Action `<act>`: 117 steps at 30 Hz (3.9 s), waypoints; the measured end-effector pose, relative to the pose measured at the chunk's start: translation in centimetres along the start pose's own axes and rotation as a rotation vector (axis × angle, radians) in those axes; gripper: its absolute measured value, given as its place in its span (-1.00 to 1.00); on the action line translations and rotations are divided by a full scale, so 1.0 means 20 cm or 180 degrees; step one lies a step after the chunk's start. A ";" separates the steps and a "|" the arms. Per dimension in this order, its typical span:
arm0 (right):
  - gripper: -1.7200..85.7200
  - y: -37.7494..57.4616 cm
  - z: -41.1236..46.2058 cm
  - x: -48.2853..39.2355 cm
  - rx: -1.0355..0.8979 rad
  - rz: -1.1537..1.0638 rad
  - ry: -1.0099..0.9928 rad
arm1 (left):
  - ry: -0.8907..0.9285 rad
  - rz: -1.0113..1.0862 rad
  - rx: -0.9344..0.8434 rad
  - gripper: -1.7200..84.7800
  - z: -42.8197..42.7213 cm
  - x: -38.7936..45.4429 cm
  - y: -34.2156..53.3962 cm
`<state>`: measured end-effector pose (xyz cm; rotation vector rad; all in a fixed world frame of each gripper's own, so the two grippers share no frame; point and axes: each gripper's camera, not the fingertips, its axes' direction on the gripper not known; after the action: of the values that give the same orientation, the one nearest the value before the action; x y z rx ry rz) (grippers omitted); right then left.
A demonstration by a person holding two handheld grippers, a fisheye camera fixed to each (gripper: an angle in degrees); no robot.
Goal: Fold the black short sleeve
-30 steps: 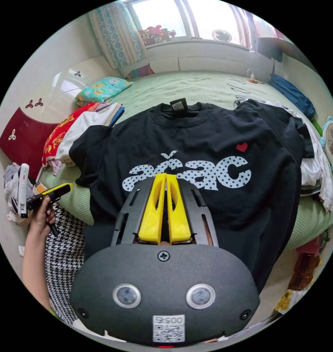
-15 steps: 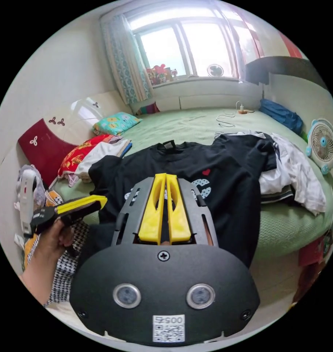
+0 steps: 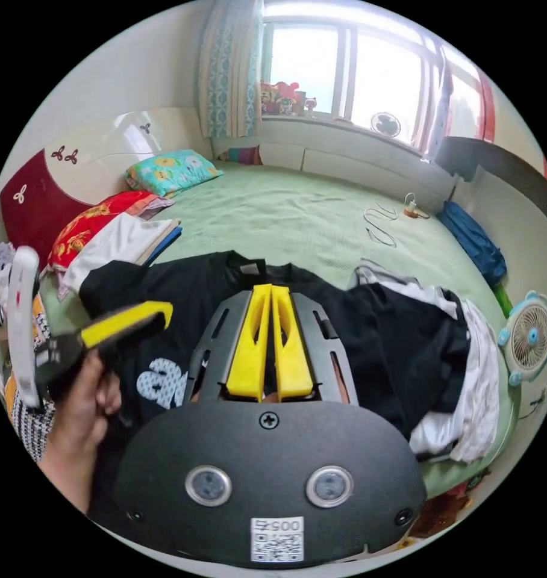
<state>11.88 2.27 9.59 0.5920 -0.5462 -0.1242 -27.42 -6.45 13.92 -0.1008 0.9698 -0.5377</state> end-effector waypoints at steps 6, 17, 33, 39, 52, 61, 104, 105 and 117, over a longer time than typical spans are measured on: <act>-0.99 -0.37 0.36 0.02 -0.0410 0.0033 0.0009 | 0.0123 0.0045 0.0074 -0.96 0.14 0.06 -0.01; -0.96 -0.19 0.11 0.29 -0.0234 -0.0283 0.0392 | 0.0638 0.0512 -0.0023 -0.90 0.41 0.41 0.11; -0.77 0.07 -0.59 1.58 -0.0441 0.0248 0.0744 | 0.1895 0.2125 -0.0422 -0.68 0.66 1.81 0.52; -0.76 0.21 -0.71 1.73 -0.0411 0.0260 0.0531 | 0.1458 0.2483 -0.0355 -0.71 0.88 2.26 0.68; -0.77 0.25 -0.78 2.04 -0.0450 0.0158 0.0371 | 0.1098 0.2477 -0.0248 -0.74 1.13 2.55 0.81; -0.78 0.17 -0.73 2.24 -0.0580 0.0147 0.0360 | 0.1365 0.2203 -0.0078 -0.85 1.20 2.51 0.82; -0.98 -0.42 -0.35 2.76 -0.0687 0.1570 -0.0574 | 0.1969 0.1890 0.0131 -0.86 1.02 2.15 0.48; -0.98 -0.44 -0.38 2.69 -0.0654 0.1436 -0.0561 | 0.1942 0.1841 0.0124 -0.86 1.00 2.12 0.47; -0.98 -0.65 -0.30 1.70 -0.0757 0.0178 -0.0760 | 0.1763 0.0969 -0.0086 -0.86 0.80 1.60 0.40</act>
<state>44.46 -14.50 13.51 0.3310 -0.7668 -0.2054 2.87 -17.16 -3.62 0.1806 1.5019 -0.2706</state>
